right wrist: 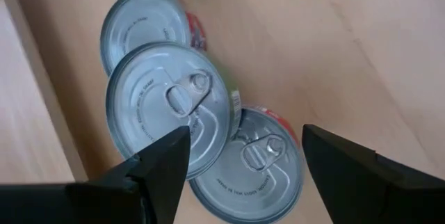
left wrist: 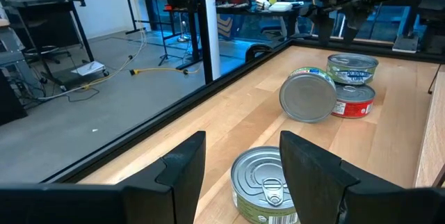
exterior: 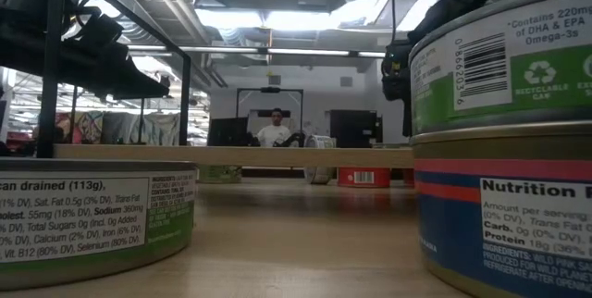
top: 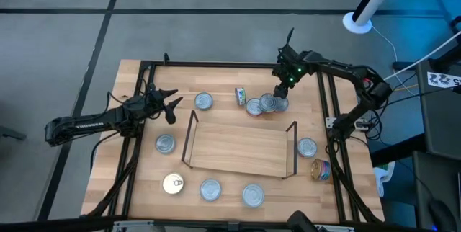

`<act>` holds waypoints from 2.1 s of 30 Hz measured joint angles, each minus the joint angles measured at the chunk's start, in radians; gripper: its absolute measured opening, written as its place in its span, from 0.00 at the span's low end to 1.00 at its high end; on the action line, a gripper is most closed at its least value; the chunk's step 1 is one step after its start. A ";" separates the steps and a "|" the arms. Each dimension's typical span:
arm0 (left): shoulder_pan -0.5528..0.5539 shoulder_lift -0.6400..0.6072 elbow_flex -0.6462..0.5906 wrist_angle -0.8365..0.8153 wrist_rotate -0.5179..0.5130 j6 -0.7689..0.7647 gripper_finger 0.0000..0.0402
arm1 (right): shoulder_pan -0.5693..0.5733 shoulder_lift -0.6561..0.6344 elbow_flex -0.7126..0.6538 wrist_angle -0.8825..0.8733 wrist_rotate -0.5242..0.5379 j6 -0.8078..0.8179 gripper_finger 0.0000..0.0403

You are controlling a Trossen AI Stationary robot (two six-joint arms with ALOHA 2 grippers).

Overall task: Stack canned seafood by type on shelf
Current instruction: Put the green tuna can on the shelf

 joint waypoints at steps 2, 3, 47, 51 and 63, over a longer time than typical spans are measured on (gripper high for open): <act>0.000 0.000 0.000 0.000 0.000 0.000 0.45 | 0.000 0.000 0.000 -0.001 0.001 -0.001 0.68; 0.000 0.000 0.000 0.000 0.000 0.000 0.45 | 0.000 0.000 0.000 -0.001 0.001 -0.001 0.68; 0.000 0.000 0.000 0.000 0.000 -0.001 0.45 | 0.092 0.000 -0.042 0.002 0.085 -0.027 0.68; 0.000 0.000 0.000 0.000 0.000 -0.001 0.45 | 0.092 0.000 -0.042 0.002 0.084 -0.028 0.68; 0.000 0.000 0.000 0.000 0.000 -0.001 0.45 | 0.092 0.000 -0.042 0.002 0.087 -0.027 0.68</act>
